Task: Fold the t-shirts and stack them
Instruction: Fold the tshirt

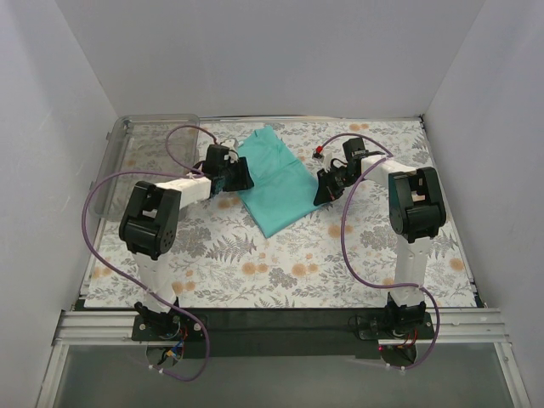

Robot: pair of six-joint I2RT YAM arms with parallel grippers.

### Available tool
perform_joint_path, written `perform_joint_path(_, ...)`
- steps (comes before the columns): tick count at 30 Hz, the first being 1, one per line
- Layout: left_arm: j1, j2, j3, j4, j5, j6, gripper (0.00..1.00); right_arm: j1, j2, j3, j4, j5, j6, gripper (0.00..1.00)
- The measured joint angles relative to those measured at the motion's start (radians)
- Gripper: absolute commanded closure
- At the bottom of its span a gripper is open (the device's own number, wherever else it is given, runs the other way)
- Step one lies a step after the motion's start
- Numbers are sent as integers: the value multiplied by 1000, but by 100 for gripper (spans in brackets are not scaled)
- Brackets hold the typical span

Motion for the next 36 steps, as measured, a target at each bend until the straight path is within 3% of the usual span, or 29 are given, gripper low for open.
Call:
perform_joint_path(4,-1,-75,-40,22,0,72,45,0,-21,-3,-1,5,-25,85)
perform_joint_path(9,-24,-383,-192,78,75,204,37,-8,-164,-38,-5,14,-89,72)
perform_joint_path(14,-155,-634,-314,146,161,357,36,-47,-376,-94,1,9,-181,55)
perform_joint_path(15,-198,-647,-335,148,163,384,37,-58,-421,-119,5,8,-209,47)
perform_joint_path(19,-331,-591,-402,106,153,449,38,-85,-589,-303,11,-6,-385,37)
perform_joint_path(24,-376,-540,-482,25,77,500,38,-83,-668,-473,-21,-53,-586,36)
perform_joint_path(36,-427,-313,-378,1,-108,539,42,-89,-649,-477,-26,-107,-663,37)
